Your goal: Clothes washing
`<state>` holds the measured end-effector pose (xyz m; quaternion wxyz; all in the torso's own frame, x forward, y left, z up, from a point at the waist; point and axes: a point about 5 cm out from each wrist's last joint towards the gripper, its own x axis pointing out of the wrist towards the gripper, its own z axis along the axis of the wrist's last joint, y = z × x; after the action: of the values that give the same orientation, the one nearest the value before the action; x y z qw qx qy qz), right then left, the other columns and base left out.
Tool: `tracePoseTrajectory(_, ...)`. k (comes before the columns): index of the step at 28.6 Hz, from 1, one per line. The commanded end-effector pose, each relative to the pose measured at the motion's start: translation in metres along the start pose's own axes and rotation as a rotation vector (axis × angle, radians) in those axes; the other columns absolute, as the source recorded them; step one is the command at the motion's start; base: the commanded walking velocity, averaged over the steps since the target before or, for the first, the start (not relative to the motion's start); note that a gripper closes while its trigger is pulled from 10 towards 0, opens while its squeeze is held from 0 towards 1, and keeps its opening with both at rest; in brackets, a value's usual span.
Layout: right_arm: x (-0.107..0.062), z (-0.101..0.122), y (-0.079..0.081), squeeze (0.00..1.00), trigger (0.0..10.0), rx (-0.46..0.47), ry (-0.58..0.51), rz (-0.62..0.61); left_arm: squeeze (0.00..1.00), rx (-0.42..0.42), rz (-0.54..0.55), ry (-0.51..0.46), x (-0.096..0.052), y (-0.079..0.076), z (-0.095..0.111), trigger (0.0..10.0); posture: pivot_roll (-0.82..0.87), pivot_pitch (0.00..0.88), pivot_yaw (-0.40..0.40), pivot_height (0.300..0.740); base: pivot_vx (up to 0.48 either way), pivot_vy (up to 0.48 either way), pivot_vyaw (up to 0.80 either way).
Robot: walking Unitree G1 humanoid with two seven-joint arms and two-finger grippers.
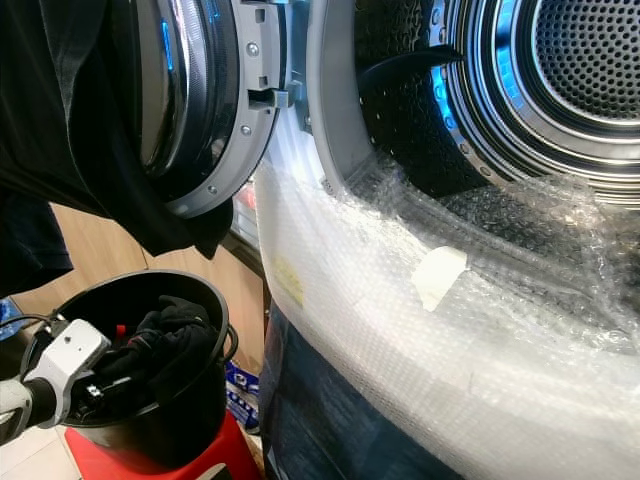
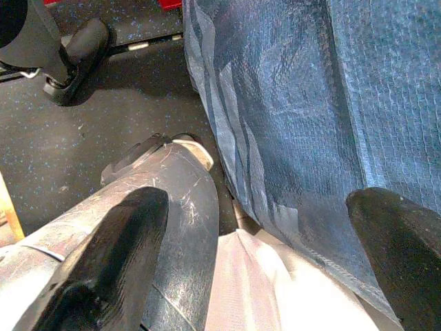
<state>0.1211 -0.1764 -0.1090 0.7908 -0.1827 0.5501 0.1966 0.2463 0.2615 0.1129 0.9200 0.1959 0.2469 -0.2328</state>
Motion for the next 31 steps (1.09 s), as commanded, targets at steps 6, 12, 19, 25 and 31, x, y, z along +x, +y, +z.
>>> tracePoseTrajectory(6,-0.0002,-0.0068,0.0048,0.00,10.0,-0.006,0.023,0.011,0.00,-0.012,0.003,0.018,-0.0031,-0.0015,-0.0069,0.0,0.33,0.000,-0.065,0.740,0.000,0.000,0.00)
tracePoseTrajectory(12,-0.0001,-0.0069,0.0058,0.00,10.0,0.014,0.015,0.008,0.00,-0.010,0.005,0.029,-0.0064,-0.0002,-0.0093,0.0,0.33,0.000,-0.060,0.740,0.000,0.000,0.00)
tracePoseTrajectory(19,-0.0003,-0.0089,0.0057,0.00,10.0,0.010,0.026,0.008,0.00,-0.021,-0.021,0.031,-0.0076,-0.0043,-0.0104,0.0,0.34,0.000,-0.062,0.740,0.000,0.000,0.00)
tracePoseTrajectory(25,-0.0006,-0.0103,0.0050,0.00,10.0,0.027,0.027,-0.002,0.00,-0.031,-0.027,0.044,-0.0098,-0.0075,-0.0144,0.0,0.33,0.000,-0.063,0.740,0.000,0.000,0.00)
tracePoseTrajectory(31,-0.0008,-0.0110,0.0046,0.00,10.0,0.038,0.026,-0.003,0.00,-0.038,-0.021,0.031,-0.0101,-0.0090,-0.0138,0.0,0.32,0.004,-0.062,0.740,0.000,0.000,0.00)
